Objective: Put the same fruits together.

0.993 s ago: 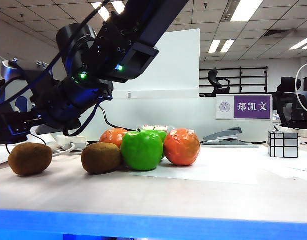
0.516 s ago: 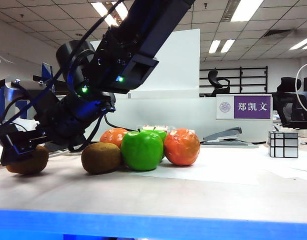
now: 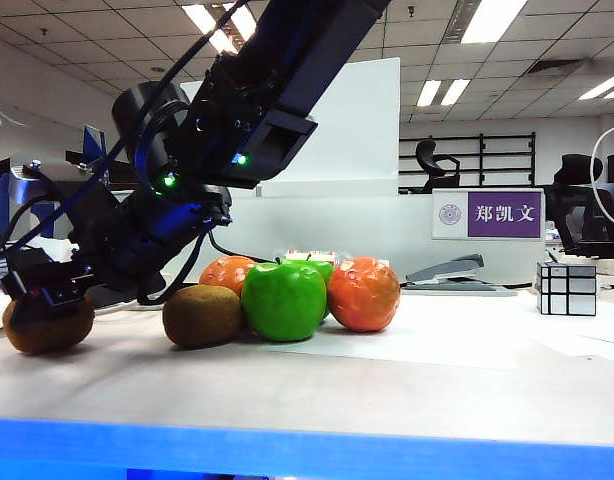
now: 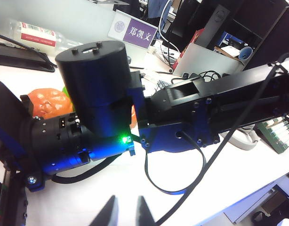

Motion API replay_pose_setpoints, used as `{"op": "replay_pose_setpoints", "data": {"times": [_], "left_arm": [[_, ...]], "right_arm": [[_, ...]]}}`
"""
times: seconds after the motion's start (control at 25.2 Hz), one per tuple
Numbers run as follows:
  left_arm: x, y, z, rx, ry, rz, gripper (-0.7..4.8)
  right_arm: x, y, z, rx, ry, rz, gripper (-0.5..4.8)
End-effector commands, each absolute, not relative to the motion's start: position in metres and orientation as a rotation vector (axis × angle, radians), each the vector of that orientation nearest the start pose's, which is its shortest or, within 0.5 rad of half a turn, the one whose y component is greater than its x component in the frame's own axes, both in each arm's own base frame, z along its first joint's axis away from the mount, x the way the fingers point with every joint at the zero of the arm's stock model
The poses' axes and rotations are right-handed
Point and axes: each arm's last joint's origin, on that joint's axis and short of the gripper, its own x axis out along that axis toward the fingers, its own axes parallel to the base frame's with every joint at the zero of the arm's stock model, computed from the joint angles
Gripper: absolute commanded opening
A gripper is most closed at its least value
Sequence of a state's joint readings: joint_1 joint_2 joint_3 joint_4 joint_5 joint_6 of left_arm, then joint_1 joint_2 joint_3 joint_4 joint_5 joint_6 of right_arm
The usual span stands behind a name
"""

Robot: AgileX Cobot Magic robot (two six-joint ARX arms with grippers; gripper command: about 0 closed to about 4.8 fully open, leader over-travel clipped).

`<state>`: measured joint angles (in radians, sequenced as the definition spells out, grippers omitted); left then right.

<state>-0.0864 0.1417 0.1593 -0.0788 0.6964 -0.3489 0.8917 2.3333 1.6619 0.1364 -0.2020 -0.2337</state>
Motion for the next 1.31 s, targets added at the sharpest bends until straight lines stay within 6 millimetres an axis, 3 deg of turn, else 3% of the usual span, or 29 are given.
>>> {"op": "replay_pose_setpoints", "data": {"times": [0.04, 0.16, 0.2, 0.24, 0.28, 0.64, 0.87, 1.07, 1.31], "left_arm": [[0.090, -0.027, 0.202, -0.343, 0.180, -0.773, 0.62], [0.090, -0.027, 0.202, -0.343, 0.180, -0.773, 0.63], [0.090, -0.026, 0.202, -0.343, 0.179, -0.770, 0.62], [0.090, -0.026, 0.202, -0.343, 0.178, -0.768, 0.62], [0.090, -0.026, 0.202, -0.342, 0.175, -0.766, 0.62], [0.090, -0.026, 0.204, -0.337, 0.159, -0.767, 0.62], [0.090, -0.026, 0.208, -0.332, 0.122, -0.776, 0.62], [0.089, -0.026, 0.216, -0.323, 0.095, -0.778, 0.62], [0.088, -0.026, 0.216, -0.322, 0.091, -0.782, 0.63]], "right_arm": [[0.318, 0.405, 0.143, -0.391, 0.392, 1.128, 1.40], [0.317, 0.405, 0.145, -0.391, 0.392, 1.127, 1.31], [0.317, 0.405, 0.145, -0.393, 0.397, 1.125, 1.06], [0.318, 0.402, 0.148, -0.396, 0.406, 1.121, 0.65], [0.318, 0.401, 0.152, -0.403, 0.412, 1.117, -0.08], [0.312, 0.390, 0.180, -0.447, 0.452, 1.107, -0.06], [0.298, 0.373, 0.230, -0.491, 0.452, 1.091, -0.06], [0.286, 0.359, 0.236, -0.589, 0.567, 1.117, -0.06], [0.268, 0.336, 0.238, -0.560, 0.572, 1.108, -0.06]]}}
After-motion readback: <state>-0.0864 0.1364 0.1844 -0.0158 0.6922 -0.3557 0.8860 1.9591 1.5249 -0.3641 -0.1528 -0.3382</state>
